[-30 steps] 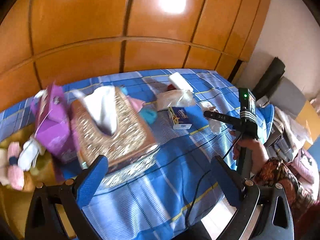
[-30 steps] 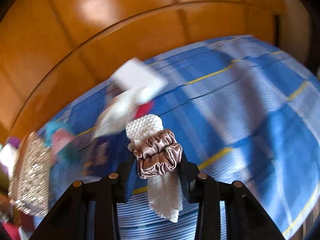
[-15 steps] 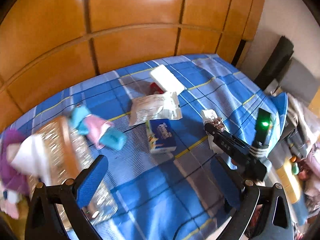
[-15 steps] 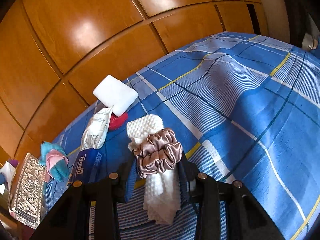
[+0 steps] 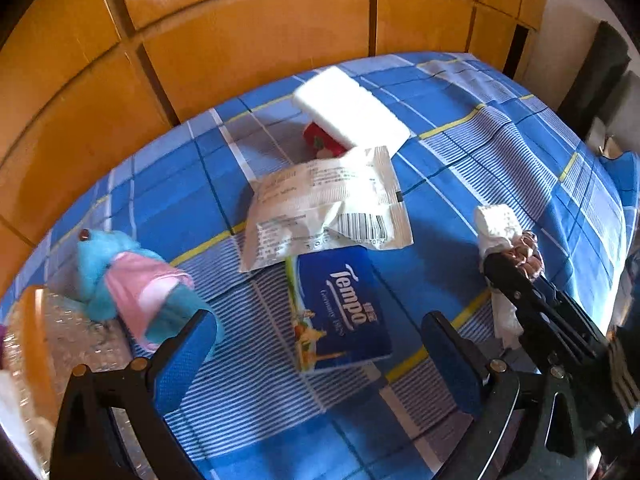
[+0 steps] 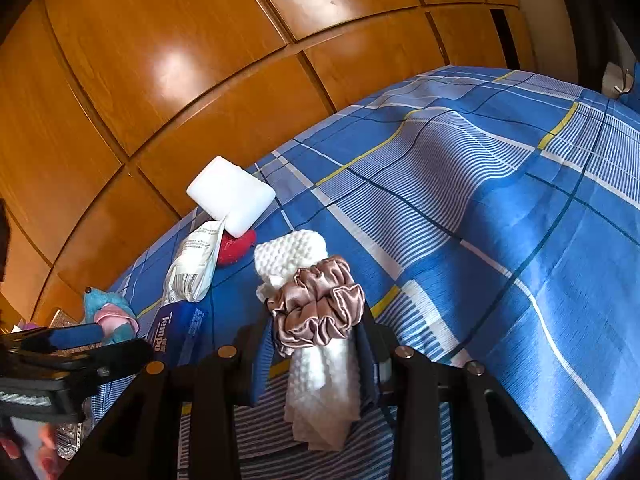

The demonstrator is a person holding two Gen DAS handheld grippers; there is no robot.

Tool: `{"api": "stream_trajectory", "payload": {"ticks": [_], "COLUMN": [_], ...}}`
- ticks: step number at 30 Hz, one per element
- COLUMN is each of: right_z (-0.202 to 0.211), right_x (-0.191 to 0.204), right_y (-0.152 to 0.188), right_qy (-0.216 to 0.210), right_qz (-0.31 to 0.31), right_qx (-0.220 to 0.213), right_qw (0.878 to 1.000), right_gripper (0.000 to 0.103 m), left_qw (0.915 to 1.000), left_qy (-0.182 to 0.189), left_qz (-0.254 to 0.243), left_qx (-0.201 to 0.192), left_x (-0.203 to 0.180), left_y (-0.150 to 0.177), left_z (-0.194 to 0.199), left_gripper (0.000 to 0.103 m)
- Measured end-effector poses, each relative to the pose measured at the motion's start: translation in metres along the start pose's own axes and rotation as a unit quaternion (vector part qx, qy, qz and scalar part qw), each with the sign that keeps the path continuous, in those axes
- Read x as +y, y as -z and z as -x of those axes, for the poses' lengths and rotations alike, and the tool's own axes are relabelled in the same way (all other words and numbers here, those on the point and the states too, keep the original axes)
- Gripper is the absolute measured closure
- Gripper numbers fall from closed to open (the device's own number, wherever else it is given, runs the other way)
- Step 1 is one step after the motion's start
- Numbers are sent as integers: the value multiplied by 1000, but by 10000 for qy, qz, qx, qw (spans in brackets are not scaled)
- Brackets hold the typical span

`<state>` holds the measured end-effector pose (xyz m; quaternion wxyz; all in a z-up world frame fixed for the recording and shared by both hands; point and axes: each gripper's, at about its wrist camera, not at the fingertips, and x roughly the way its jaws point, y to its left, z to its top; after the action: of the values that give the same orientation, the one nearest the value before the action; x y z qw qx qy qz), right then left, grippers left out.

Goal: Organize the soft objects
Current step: 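Grasp the blue Tempo tissue pack with left tool while right tool holds knit item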

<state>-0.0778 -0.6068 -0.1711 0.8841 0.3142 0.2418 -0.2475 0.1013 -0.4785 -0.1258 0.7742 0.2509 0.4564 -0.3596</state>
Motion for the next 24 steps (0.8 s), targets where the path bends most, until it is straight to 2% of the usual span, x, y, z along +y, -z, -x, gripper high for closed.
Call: {"api": "stream_trajectory", "payload": {"ticks": [5,8,12,14,15,18,24], "right_z": [0,1,1,1,1,0,0], "right_x": [-1,-1,-1,-1,-2,-1,-1], "right_y": [0,0,0,0,1,1,1], "right_qy": [-23,-26,-27,-25,-23,-12,21], "right_qz": [-30,-32,-32,-30,-29,-18,6], "right_qx": [-20,-26,-29,-34,-34,-35,-37], "right_qw": [10000,10000,10000,10000,10000,10000,10000], "right_gripper": [66,66,66,66,66,66,66], "left_qw": [9999,9999,9992,9996,9997,9997,9984], "left_qy": [20,17,215,224,235,213,448], "left_qz": [4,-49,64,56,9,-104,26], "left_qx": [135,118,325,145,104,-13,-350], "left_x": [1,2,6,6,5,4,7], "left_y": [-1,1,10,14,14,17,32], "left_z": [-18,-25,-36,-32,-30,-22,10], "left_gripper": [4,11,30,40,50,50,50]}}
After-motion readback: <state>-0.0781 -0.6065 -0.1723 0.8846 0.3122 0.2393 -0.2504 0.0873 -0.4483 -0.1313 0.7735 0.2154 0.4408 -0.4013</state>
